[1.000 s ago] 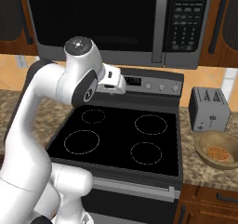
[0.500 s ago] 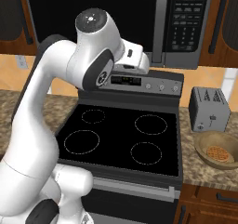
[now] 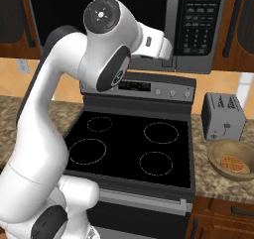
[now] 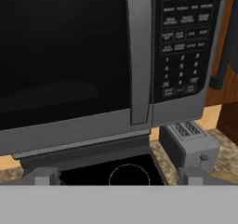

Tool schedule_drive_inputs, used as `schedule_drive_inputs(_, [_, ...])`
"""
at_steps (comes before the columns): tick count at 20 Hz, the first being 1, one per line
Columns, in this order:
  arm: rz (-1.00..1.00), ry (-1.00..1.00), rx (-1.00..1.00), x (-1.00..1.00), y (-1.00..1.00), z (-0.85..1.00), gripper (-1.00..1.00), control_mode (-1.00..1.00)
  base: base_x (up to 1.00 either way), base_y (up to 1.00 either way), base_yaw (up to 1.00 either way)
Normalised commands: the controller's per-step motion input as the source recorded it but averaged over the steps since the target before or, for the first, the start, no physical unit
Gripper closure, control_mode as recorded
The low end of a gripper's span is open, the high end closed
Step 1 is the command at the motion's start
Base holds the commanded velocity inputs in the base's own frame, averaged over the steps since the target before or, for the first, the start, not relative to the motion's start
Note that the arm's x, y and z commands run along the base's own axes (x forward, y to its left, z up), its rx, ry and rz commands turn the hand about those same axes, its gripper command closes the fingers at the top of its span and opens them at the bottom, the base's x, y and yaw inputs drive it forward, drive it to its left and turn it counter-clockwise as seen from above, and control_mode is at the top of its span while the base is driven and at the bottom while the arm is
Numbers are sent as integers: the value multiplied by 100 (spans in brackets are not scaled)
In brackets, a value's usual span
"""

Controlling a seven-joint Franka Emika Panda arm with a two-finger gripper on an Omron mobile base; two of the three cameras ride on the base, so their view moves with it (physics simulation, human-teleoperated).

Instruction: Open the microwave, place the bowl with waffle inside the microwave, then close the microwave door and turn it on.

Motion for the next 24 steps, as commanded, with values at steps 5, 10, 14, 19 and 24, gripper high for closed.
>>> schedule_drive_inputs(5, [-2, -6, 1, 49, -18, 15, -100, -100, 0, 0, 0])
schedule_drive_inputs(10, [0, 0, 2, 41, -36, 9, -100, -100, 0, 0, 0])
schedule_drive_inputs(14, [0, 7, 2, 14, -30, 21, -100, -100, 0, 0, 0])
schedule_drive_inputs(19, [0, 4, 0, 38, -12, 8, -100, -100, 0, 0, 0])
schedule_drive_inputs(24, [0, -3, 0, 36, 0, 1, -100, -100, 0, 0, 0])
